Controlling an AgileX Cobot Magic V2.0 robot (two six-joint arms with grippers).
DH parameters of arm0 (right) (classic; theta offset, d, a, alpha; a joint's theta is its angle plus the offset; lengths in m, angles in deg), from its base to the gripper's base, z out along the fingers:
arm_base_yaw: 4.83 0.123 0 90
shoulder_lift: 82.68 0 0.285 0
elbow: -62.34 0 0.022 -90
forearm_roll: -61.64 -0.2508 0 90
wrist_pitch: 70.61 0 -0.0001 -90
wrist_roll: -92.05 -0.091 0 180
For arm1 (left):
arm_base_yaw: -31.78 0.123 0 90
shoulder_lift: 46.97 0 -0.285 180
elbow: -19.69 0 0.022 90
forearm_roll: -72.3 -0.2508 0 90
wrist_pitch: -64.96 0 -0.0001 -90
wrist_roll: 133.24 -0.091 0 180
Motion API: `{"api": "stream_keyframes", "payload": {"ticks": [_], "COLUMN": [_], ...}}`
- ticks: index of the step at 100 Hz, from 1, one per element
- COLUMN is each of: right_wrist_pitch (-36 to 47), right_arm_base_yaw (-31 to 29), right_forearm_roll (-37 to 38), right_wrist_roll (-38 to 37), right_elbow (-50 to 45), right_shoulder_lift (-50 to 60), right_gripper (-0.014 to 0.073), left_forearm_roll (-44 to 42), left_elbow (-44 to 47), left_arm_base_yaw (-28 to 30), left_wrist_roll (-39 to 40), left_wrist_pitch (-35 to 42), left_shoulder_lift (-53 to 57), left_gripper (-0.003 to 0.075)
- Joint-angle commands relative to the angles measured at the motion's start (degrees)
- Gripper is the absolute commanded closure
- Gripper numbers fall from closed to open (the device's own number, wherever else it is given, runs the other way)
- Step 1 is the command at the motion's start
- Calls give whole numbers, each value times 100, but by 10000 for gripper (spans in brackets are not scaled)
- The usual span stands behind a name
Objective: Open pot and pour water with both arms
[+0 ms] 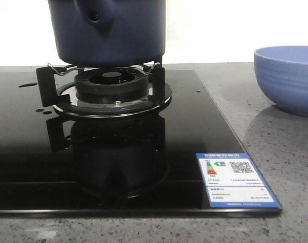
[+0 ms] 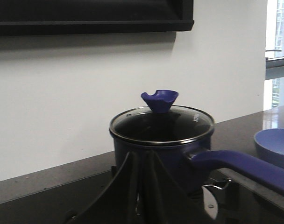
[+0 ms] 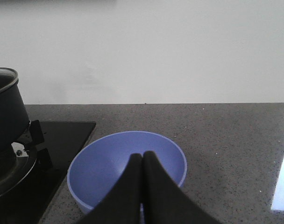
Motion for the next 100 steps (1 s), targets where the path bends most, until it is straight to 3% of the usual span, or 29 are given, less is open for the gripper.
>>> {"api": "stream_keyframes", "payload": {"ticks": [1, 8, 13, 17, 27, 30, 37, 73, 90, 100], "right_wrist_pitch": [470, 470, 470, 470, 470, 470, 470, 470, 470, 470], "right_arm_base_yaw": [9, 9, 9, 9, 9, 9, 9, 9, 9, 9], "right_forearm_roll": [5, 5, 5, 5, 5, 5, 5, 5, 5, 5], "right_wrist_roll": [75, 75, 75, 75, 75, 75, 75, 75, 75, 75], "right_elbow": [144, 144, 144, 144, 144, 144, 144, 144, 144, 144], "right_shoulder_lift": [-55, -55, -55, -55, -55, -55, -55, -55, -55, -55], "right_gripper": [657, 657, 657, 657, 657, 657, 657, 657, 657, 657], "left_forearm_roll": [-95, -916, -2316, -3434, -7299, -8082, -9110, -8928, -8949, -8891], "left_elbow": [-168, -168, -168, -144, 91, 196, 542, 2452, 2470, 2470], "left_arm_base_yaw": [-22, -22, -22, -22, -22, -22, -22, 230, 575, 693], "left_wrist_roll": [136, 928, 2056, 3261, 6544, 7471, 8510, 8700, 8710, 8710], "left_wrist_pitch": [555, 1070, 1455, 1657, 2089, 2146, 2146, 2146, 900, 553], "left_shoulder_lift": [-43, -43, -43, -43, -20, -1, 116, 1657, 1837, 1849], "left_gripper": [741, 741, 741, 741, 741, 741, 741, 741, 741, 741]}}
